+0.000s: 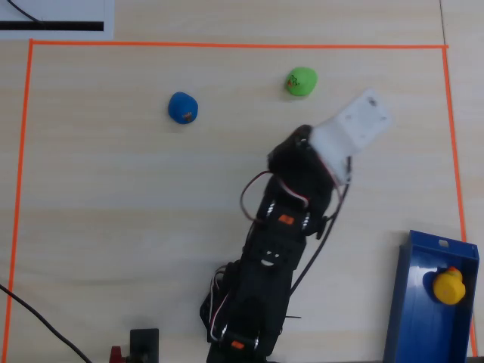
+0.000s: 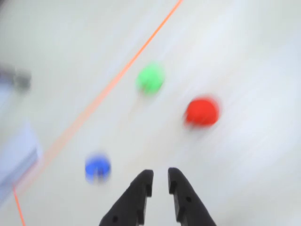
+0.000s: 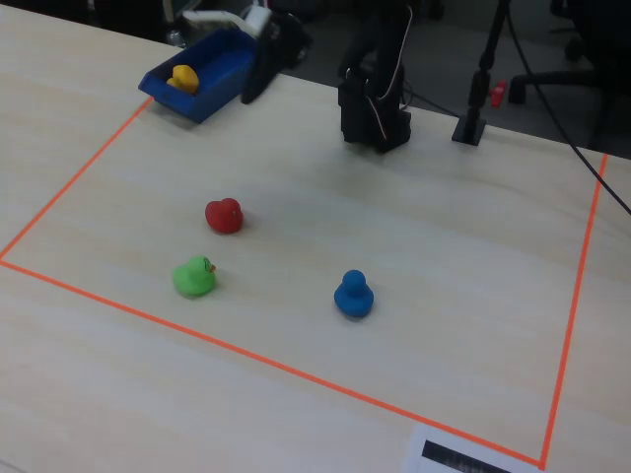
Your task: Grasp yellow duck and put it into box.
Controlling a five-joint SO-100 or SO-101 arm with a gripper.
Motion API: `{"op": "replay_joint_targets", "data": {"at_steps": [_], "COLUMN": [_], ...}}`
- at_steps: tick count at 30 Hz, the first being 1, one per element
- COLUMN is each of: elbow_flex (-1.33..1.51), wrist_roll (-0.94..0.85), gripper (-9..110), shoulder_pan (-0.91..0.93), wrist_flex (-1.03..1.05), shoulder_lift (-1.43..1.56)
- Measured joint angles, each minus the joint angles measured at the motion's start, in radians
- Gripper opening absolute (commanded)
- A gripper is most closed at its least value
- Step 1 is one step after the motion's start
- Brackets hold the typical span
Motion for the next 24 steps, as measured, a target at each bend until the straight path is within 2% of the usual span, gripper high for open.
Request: {"op": "replay_joint_targets", "data": {"at_steps": [5,9,16,24], "elbow_flex": [0.416,0.698,0.979,1.155], "wrist_roll": [-0.137,-0.209,-0.247,-0.279], "gripper": [0,0,0,0], "shoulder_pan": [-0.259,-0.364,-0.459,-0.479], "wrist_flex": [-0.074,-0.084,-0.078,-0.011], "shoulder_lift": [0.287,0.465,0.64,0.808]}}
